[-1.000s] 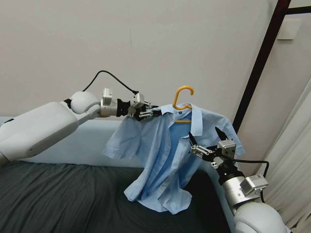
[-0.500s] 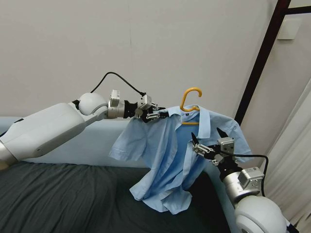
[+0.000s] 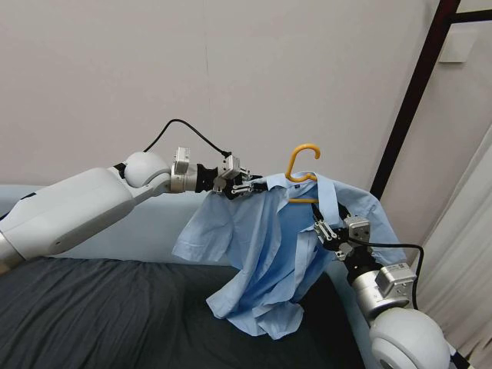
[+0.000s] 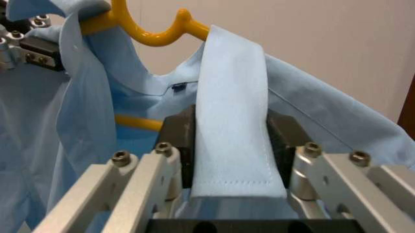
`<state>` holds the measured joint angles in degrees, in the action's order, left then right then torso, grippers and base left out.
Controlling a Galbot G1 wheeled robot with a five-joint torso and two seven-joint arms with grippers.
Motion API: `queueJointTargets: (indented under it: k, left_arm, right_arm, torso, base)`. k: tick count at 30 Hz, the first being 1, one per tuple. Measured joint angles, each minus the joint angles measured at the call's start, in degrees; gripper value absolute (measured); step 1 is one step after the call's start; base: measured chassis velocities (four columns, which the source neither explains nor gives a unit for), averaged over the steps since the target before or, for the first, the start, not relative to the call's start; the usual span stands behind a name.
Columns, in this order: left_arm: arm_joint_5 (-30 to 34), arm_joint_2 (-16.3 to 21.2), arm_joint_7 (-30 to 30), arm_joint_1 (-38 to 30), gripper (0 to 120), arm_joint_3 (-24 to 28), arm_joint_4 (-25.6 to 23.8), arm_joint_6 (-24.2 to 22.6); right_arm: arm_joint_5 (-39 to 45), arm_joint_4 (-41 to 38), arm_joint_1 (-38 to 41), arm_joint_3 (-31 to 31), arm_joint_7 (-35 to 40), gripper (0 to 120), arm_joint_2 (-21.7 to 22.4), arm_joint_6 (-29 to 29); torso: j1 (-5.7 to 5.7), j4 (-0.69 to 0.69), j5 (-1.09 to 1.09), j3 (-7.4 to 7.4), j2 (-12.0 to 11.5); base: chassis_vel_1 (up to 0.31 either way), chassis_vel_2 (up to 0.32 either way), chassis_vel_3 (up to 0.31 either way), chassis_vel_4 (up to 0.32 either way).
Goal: Pick up the clothes from the sofa and hang them on the clothes hanger.
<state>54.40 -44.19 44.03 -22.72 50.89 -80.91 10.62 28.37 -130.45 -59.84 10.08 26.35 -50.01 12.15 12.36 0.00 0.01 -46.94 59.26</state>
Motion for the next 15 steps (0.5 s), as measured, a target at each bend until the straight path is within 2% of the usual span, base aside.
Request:
queueJointTargets:
  k: [2,3,6,7,8,15]
  left_arm:
    - [0.0,0.2,0.1,-0.5,7,0.5,0.1,0.1]
    - [0.0,0.2,0.1,-0.5,7,0.5,0.1,0.1]
    - [-0.1,0.1,0.0,-0.6,7,1.0,-0.3,0.1]
    - [-0.1,0.1,0.0,-0.6,7,1.0,-0.3,0.1]
    - [-0.1,0.1,0.0,-0.4,7,1.0,-0.4,0.1]
    - [-0.8,0.0,0.1,0.3,7,1.2,-0.9,0.1]
  right_arm:
    - [-0.5,0.0,-0.2,-0.1,-0.3,22,0.2,-0.5]
    - [-0.5,0.0,-0.2,-0.1,-0.3,22,0.2,-0.5]
    - [-0.6,-0.3,0.0,-0.3,-0.8,7,0.4,-0.9]
    - [-0.6,-0.3,0.0,-0.3,-0.8,7,0.4,-0.9]
    - [-0.5,-0.6,0.2,-0.5,-0.9,2,0.6,-1.0]
    - [0.5,-2.1,2.5,-1.0,-1.7,0,1.5,-1.4]
  torso:
    - [0.00,0.00,0.00,0.00,0.0]
    - [0.00,0.00,0.00,0.00,0.0]
    - [0.00,0.00,0.01,0.00,0.0]
    - [0.00,0.00,0.01,0.00,0.0]
    - [0.00,0.00,0.01,0.00,0.0]
    - [0.00,0.00,0.00,0.00,0.0]
  base:
    - [0.000,0.000,0.000,0.000]
    - [0.000,0.000,0.000,0.000]
    - [0.000,0.000,0.000,0.000]
    - [0.000,0.000,0.000,0.000]
    - [0.000,0.000,0.000,0.000]
    - [0.000,0.000,0.000,0.000]
